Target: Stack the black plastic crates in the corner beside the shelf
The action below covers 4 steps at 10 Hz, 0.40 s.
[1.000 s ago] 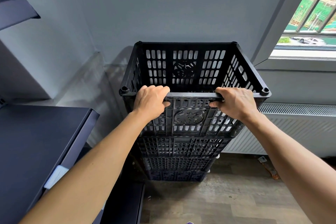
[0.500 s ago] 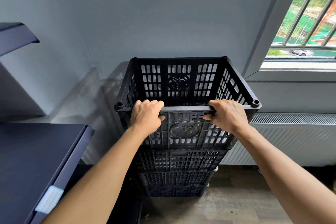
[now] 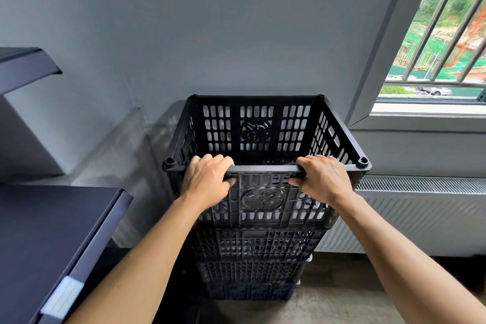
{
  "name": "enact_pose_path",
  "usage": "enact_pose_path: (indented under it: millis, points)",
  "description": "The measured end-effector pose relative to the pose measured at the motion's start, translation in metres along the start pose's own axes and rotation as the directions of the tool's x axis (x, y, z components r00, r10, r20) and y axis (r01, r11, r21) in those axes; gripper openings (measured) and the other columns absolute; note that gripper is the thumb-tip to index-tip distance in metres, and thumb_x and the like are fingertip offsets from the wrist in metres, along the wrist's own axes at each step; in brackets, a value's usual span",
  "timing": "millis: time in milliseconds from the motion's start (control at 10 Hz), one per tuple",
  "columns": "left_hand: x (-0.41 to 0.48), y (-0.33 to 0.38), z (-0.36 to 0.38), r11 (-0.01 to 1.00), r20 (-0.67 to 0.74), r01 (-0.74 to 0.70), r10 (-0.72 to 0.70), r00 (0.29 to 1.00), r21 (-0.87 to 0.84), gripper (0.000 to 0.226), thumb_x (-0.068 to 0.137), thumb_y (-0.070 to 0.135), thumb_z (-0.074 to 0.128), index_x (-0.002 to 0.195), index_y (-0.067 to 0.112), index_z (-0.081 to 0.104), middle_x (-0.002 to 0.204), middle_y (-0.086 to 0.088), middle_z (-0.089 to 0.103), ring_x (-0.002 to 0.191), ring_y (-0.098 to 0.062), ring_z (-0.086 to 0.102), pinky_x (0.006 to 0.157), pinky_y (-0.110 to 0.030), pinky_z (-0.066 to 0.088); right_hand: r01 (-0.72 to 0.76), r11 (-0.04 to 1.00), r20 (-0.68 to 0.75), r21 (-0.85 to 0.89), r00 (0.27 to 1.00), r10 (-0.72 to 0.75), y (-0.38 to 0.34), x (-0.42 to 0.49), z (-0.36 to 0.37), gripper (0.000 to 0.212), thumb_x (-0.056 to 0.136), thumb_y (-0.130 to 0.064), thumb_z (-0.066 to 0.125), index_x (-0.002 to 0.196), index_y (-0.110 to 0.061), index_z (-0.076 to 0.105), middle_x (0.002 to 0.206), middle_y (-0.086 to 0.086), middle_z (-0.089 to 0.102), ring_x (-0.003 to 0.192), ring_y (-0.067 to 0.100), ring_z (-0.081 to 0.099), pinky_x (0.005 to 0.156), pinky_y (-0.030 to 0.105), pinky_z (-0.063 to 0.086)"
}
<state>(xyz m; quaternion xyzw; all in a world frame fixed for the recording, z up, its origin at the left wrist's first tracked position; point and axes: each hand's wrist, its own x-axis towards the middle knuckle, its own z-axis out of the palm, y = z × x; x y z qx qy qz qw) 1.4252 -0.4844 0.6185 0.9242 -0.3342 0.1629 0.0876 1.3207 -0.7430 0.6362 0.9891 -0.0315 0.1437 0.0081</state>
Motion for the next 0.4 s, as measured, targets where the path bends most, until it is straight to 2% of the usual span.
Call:
enact_pose_path:
  millis: [100, 200, 300, 400]
  points:
    - [-0.001, 0.001, -0.004, 0.998, 0.020, 0.014, -0.013, 1.000, -0.056, 0.032, 0.085, 0.050, 0.060, 0.113, 0.034, 0.056, 0.096, 0.017, 0.059, 0.092, -0.013, 0.051, 0.086, -0.034, 0.034, 0.015, 1.000, 0.010, 0.019, 1.000, -0.015, 0.002, 0.001, 0.000, 0.030, 0.082, -0.052, 0.065, 0.089, -0.024, 0.057, 0.083, -0.008, 0.064, 0.081, 0.017, 0.062, 0.077, 0.035, 0.049]
    - [-0.002, 0.003, -0.012, 0.987, 0.076, 0.040, -0.028, 0.997, -0.155, 0.037, 0.087, 0.053, 0.056, 0.121, 0.038, 0.054, 0.103, 0.019, 0.058, 0.101, -0.011, 0.051, 0.092, -0.034, 0.032, 0.047, 0.996, 0.052, 0.074, 0.997, -0.051, 0.008, 0.000, -0.004, 0.031, 0.084, -0.051, 0.062, 0.103, -0.027, 0.059, 0.096, -0.009, 0.066, 0.092, 0.015, 0.061, 0.086, 0.037, 0.047]
    - [-0.001, 0.005, -0.021, 0.953, 0.140, 0.097, -0.058, 0.988, -0.287, 0.041, 0.090, 0.051, 0.054, 0.130, 0.039, 0.052, 0.121, 0.018, 0.056, 0.116, -0.007, 0.047, 0.100, -0.034, 0.030, 0.076, 0.978, 0.115, 0.192, 0.988, -0.099, 0.017, -0.001, -0.011, 0.040, 0.088, -0.044, 0.062, 0.123, -0.027, 0.057, 0.115, -0.007, 0.064, 0.106, 0.014, 0.058, 0.095, 0.037, 0.046]
    - [0.000, 0.014, -0.035, 0.939, 0.059, 0.085, -0.069, 0.996, -0.334, 0.039, 0.093, 0.046, 0.055, 0.131, 0.038, 0.053, 0.131, 0.017, 0.054, 0.123, -0.007, 0.045, 0.105, -0.037, 0.031, 0.070, 0.956, 0.109, 0.285, 0.988, -0.105, 0.027, -0.003, -0.020, 0.044, 0.091, -0.041, 0.061, 0.132, -0.027, 0.055, 0.128, -0.006, 0.059, 0.117, 0.013, 0.054, 0.100, 0.035, 0.046]
